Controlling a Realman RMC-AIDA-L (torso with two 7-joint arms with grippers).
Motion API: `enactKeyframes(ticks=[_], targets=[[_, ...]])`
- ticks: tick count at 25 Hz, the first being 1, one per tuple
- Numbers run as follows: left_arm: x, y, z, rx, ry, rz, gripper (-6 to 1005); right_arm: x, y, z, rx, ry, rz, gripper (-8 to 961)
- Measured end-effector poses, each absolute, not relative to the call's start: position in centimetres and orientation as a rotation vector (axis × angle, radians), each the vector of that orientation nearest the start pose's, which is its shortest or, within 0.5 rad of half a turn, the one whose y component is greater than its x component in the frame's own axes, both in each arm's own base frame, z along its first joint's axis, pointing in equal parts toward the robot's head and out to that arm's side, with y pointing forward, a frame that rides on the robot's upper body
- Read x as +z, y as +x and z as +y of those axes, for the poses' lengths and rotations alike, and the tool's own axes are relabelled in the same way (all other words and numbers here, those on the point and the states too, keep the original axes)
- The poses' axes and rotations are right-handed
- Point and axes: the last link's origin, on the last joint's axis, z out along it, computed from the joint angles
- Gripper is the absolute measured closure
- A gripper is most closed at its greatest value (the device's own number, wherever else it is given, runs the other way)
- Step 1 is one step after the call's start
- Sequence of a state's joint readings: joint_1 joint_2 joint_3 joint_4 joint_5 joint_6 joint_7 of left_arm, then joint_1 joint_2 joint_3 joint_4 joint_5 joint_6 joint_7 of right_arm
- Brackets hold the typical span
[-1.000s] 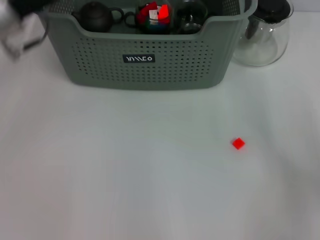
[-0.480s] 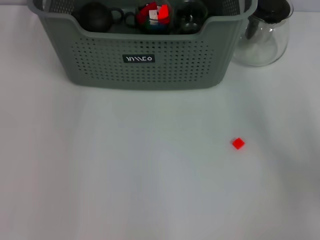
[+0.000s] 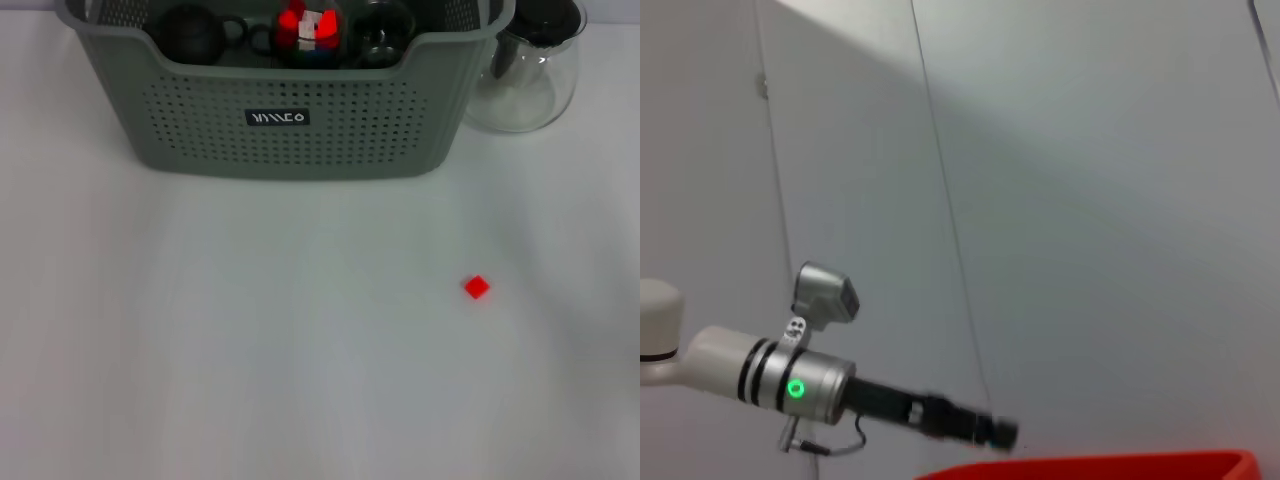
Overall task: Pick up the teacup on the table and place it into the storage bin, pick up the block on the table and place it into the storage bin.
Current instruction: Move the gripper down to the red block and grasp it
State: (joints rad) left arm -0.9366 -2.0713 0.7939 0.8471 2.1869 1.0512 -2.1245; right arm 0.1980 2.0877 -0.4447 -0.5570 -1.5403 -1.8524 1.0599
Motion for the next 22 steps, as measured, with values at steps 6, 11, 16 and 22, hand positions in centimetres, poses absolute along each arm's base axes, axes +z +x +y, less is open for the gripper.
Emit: enactKeyframes(ticks=[6, 11, 16, 22], targets=[[9.4, -14.9, 39.7, -1.310, -2.346, -0.528, 323, 6.4, 31.4, 22.3, 1.180, -2.218, 0.405, 217], [11.9, -19.7, 31.9, -1.563, -2.245, -0.212, 270, 5.8, 30.7, 22.2, 1.066, -2.470, 0.459, 218], [8.2, -24.4, 27.7, -1.380, -2.249, -0.257, 264, 4.9, 29.6, 25.2, 0.796, -2.739, 0.628, 219], [5.0, -26.7, 25.9, -1.295, -2.323, -0.358, 264, 4.4, 27.3, 29.8, 0.313, -2.918, 0.784, 220]])
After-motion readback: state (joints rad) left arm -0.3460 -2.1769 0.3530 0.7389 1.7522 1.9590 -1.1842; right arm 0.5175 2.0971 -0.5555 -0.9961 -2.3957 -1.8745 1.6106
